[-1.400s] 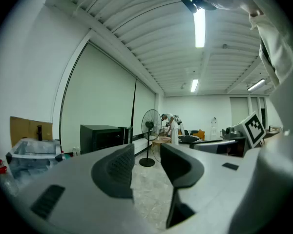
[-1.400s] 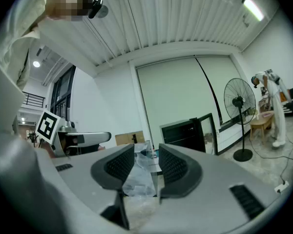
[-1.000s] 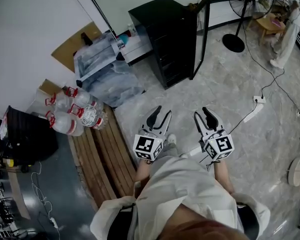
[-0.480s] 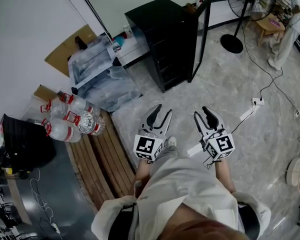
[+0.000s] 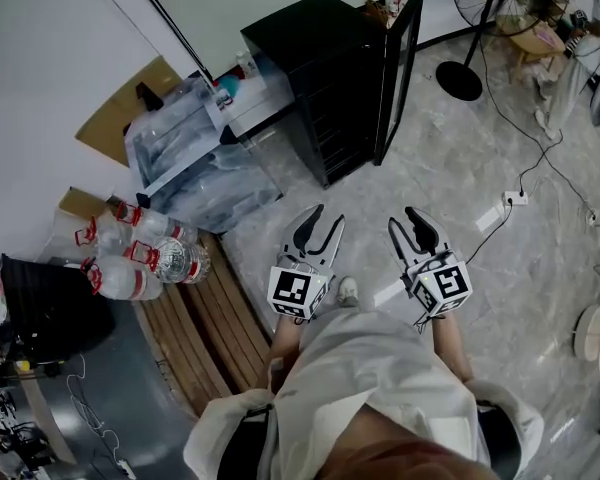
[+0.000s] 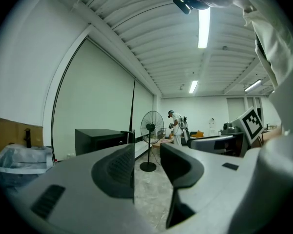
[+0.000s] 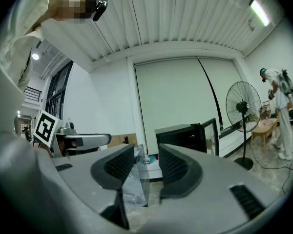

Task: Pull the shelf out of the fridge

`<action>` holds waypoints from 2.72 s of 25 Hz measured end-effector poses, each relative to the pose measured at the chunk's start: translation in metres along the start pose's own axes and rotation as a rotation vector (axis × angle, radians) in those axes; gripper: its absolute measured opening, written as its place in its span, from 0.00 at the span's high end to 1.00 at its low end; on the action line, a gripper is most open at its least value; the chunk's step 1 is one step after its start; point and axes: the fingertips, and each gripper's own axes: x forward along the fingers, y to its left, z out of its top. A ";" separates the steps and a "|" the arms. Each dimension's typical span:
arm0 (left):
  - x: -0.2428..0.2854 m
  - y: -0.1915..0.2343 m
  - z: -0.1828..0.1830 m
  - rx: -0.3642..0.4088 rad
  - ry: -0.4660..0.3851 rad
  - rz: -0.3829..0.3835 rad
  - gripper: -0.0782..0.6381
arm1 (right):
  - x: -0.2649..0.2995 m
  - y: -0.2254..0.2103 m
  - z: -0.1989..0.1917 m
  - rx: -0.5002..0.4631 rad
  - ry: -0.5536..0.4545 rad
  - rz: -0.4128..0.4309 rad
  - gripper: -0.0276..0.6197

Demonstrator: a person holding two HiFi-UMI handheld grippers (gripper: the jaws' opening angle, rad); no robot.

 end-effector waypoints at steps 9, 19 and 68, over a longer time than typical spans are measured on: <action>0.022 0.039 -0.001 -0.009 -0.004 -0.037 0.67 | 0.040 -0.003 0.006 -0.012 -0.002 -0.030 0.72; 0.044 0.057 0.000 -0.022 -0.016 -0.066 0.67 | 0.061 -0.018 0.010 -0.020 0.007 -0.068 0.72; 0.283 0.051 0.012 -0.009 0.055 0.179 0.69 | 0.161 -0.269 0.046 0.081 -0.006 0.143 0.72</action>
